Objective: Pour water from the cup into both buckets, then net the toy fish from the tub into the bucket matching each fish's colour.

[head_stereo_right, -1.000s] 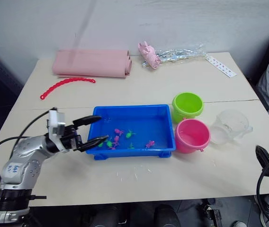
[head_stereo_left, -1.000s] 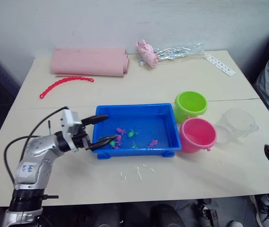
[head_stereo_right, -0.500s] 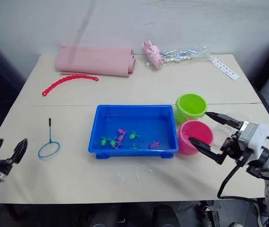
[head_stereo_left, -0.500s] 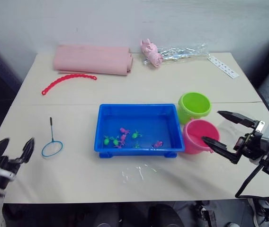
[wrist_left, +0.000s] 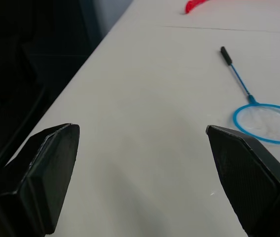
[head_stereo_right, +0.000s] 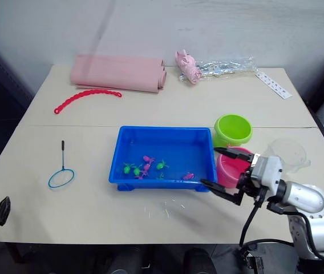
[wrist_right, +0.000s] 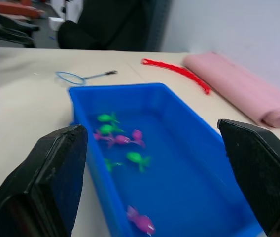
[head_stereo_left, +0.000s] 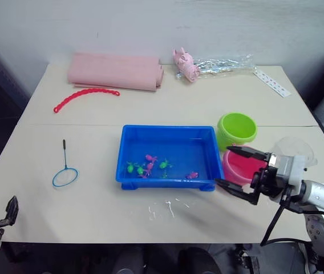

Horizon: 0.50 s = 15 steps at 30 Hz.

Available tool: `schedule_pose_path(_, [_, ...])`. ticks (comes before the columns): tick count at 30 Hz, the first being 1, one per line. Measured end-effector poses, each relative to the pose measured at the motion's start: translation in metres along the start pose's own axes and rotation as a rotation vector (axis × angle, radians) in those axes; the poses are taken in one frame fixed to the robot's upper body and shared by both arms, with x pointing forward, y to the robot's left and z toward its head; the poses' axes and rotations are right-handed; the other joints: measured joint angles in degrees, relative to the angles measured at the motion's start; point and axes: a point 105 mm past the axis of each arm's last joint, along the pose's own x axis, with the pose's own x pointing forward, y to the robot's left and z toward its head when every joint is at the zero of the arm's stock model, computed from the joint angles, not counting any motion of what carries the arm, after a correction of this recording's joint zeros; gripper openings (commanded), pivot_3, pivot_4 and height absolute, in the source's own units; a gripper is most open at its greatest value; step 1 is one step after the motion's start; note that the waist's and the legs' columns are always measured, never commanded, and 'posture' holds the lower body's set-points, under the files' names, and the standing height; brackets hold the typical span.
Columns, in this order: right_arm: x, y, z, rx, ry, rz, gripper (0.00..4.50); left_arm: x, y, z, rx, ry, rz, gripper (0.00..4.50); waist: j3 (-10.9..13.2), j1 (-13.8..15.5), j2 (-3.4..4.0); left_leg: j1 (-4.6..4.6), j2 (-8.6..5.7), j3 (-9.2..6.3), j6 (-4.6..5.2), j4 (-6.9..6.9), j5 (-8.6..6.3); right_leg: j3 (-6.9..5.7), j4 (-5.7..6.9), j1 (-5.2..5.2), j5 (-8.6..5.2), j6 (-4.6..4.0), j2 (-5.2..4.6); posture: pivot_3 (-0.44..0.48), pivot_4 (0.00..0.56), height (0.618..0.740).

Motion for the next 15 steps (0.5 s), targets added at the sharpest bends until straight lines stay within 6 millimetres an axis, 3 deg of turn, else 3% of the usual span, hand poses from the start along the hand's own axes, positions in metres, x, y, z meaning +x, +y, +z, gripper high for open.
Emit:
schedule_pose_path(1, [0.001,0.001,0.002,0.002,-0.004,0.004,4.48,0.006,-0.006,0.005,-0.01,-0.009,-0.01,4.5,0.0,0.05,0.0,-0.01,0.0,0.0,-0.03,0.0,0.01,-0.01,0.0,0.01,0.0,0.0,0.0,0.0,0.15,0.74])
schedule_pose_path(2, [0.004,-0.002,0.006,0.0,-0.013,-0.001,4.48,0.027,-0.019,0.02,-0.058,0.008,0.021,4.5,0.0,0.33,0.0,-0.02,0.0,-0.07,-0.05,0.03,0.05,-0.06,0.05,0.02,0.0,0.0,0.0,0.0,0.15,0.74])
schedule_pose_path(4, [0.006,-0.004,0.009,-0.011,-0.019,-0.001,4.48,0.038,-0.026,0.027,-0.06,0.034,0.03,4.5,-0.02,0.14,-0.04,-0.01,-0.01,-0.09,-0.23,0.05,0.17,-0.06,0.07,0.03,0.0,0.01,0.01,0.0,0.15,0.74])
schedule_pose_path(9, [0.007,-0.005,0.011,-0.008,-0.003,0.005,4.48,0.09,-0.08,0.039,-0.037,0.249,-0.079,4.5,-0.04,0.08,-0.07,0.01,-0.01,-0.13,-0.44,0.03,0.3,-0.13,0.22,-0.02,0.01,0.01,0.13,0.0,0.15,0.74])
schedule_pose_path(12, [0.009,-0.003,0.015,-0.019,-0.009,0.013,4.48,0.098,-0.086,0.039,-0.02,0.301,-0.102,4.5,-0.05,-0.43,-0.07,0.02,0.01,-0.1,-0.47,0.0,0.32,-0.09,0.19,-0.04,0.01,0.02,0.14,0.0,0.15,0.74])
schedule_pose_path(15, [0.01,-0.004,0.013,-0.021,-0.001,0.006,4.48,0.121,-0.097,0.017,-0.026,0.451,-0.133,4.5,-0.04,-0.56,-0.07,0.01,0.02,-0.1,-0.49,-0.02,0.35,-0.15,0.17,-0.05,0.0,0.02,0.16,0.0,0.15,0.74])
